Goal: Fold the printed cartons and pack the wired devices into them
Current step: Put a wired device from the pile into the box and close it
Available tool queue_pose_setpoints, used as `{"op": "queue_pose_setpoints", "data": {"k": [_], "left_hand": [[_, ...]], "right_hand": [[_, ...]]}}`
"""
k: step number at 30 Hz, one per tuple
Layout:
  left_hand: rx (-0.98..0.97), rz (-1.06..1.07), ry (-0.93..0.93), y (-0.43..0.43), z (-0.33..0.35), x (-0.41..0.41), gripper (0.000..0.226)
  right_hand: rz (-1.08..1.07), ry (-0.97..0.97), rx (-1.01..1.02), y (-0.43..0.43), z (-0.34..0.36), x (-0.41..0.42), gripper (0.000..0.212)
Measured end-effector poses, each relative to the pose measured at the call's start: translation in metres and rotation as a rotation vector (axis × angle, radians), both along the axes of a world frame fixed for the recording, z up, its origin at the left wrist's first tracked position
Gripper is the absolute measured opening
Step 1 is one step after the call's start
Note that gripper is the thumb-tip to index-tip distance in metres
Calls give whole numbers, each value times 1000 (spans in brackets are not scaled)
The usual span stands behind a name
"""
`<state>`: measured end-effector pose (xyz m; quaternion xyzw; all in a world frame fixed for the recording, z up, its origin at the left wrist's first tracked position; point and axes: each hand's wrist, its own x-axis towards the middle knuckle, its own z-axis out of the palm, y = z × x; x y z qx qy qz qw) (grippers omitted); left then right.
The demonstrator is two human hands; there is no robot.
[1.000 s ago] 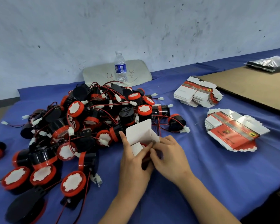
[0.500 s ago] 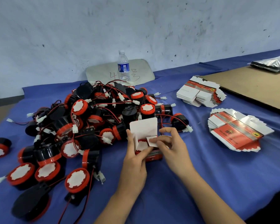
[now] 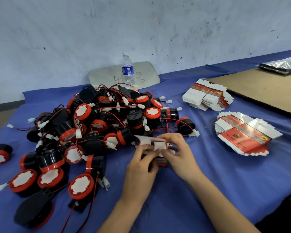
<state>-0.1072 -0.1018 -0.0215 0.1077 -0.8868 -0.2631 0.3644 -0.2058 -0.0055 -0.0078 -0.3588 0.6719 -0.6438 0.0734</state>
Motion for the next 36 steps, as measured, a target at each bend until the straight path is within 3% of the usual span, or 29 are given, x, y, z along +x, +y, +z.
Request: {"op": "queue_pose_setpoints", "data": {"k": [2, 5, 18, 21, 26, 29, 33, 36], "left_hand": [[56, -63, 3, -4, 1, 0, 26], [121, -185, 12, -9, 3, 0, 21], [120, -156, 63, -10, -2, -4, 20], [123, -137, 74, -8, -2, -3, 21], [322, 51, 208, -5, -1, -1, 40], [418, 57, 227, -9, 2, 3, 47], [333, 24, 163, -8, 4, 4, 50], [278, 36, 139, -12, 1, 4, 31]], "right_hand": [[35, -30, -28, 0, 3, 3, 9], [-9, -56, -79, 0, 1, 5, 20], [-65, 114, -12, 3, -1, 3, 5], [-85, 164, 41, 2, 1, 2, 23], [-123, 175, 42, 2, -1, -2, 31], [-57, 166, 96, 3, -6, -3, 22], [-66, 248, 172, 3, -8, -3, 17], [-53, 280, 198, 3, -7, -4, 18]]}}
